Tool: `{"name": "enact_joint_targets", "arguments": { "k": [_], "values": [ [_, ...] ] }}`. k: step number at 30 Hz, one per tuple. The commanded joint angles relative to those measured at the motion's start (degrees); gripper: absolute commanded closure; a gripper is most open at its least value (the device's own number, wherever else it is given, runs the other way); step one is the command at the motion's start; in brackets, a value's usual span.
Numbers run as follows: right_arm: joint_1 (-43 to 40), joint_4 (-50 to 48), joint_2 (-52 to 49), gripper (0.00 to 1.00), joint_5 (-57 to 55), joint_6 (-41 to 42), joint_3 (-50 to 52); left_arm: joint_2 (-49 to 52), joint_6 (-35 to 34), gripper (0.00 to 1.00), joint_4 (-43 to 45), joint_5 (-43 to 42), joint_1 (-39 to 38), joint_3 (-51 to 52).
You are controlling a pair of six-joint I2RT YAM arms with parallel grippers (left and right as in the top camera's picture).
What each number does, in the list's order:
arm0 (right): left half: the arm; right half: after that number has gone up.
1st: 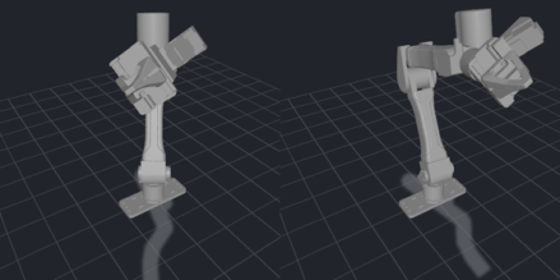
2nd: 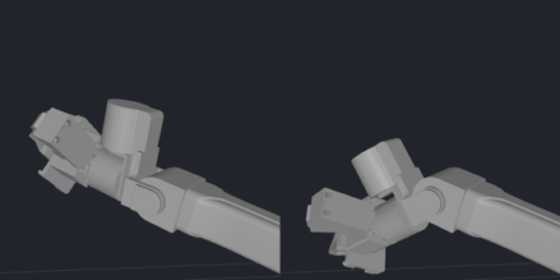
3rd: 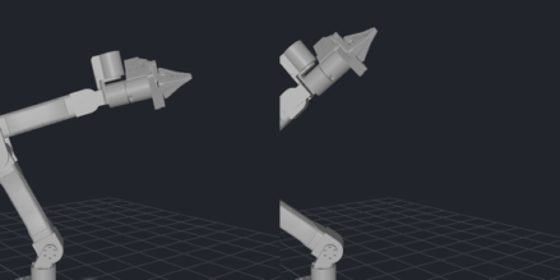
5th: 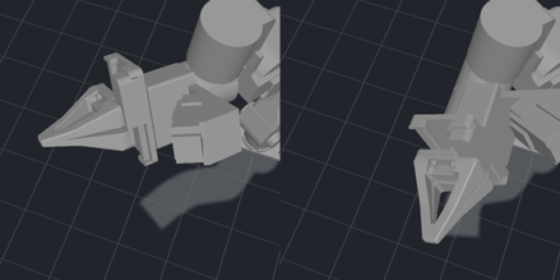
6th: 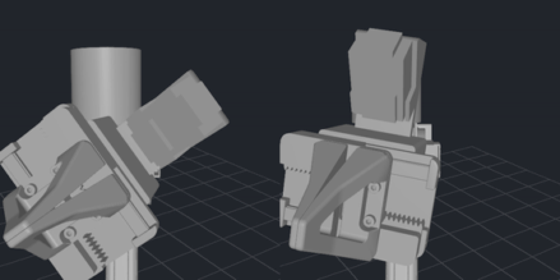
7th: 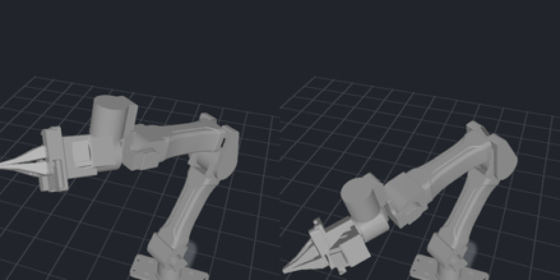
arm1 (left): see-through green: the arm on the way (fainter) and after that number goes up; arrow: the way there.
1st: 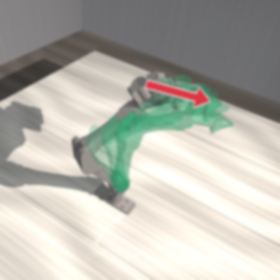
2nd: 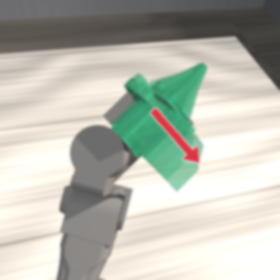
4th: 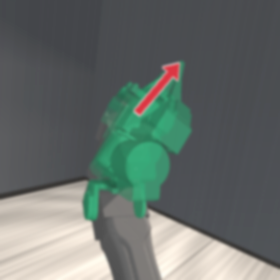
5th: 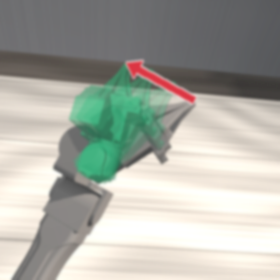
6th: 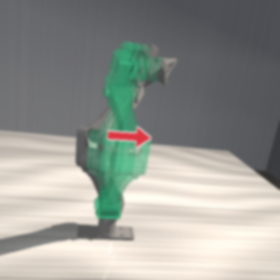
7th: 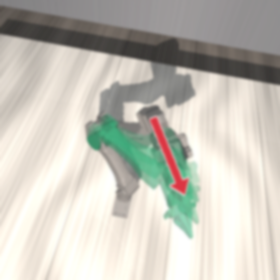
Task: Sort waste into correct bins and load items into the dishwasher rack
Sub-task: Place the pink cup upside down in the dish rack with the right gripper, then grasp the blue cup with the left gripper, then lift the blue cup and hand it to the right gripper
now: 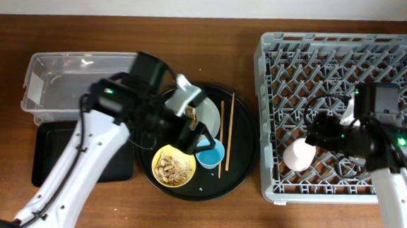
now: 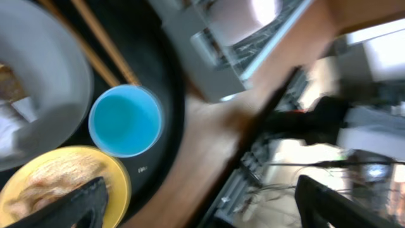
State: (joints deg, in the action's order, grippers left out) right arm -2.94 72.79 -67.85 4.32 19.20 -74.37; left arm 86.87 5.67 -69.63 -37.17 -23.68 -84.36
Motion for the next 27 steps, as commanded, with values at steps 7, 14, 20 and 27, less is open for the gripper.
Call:
{"name": "enact_joint_targets", "arguments": {
  "k": [7,14,20,27],
  "values": [
    [0.3,1.4,4.5,0.18,5.6,-1.2,-1.0,19.2,-16.9,0.35,3.6,38.2,-14.5,0.0],
    [0.3,1.3,4.5,0.18,5.7,-1.2,-1.0,22.3,-16.8,1.0,-0.4,34.3,-12.1,-3.2],
    [0.3,-6.8,4.5,0.18,37.7,-18.4,-1.0,10.1,3.7,1.0,-2.6,-22.2,7.5,-8.9],
    [14.4,-27.1,2.3,0.12,59.1,-18.3,-1.0,9.5,14.6,1.0,-18.0,-43.7,17.7,-8.9]
  ]
}}
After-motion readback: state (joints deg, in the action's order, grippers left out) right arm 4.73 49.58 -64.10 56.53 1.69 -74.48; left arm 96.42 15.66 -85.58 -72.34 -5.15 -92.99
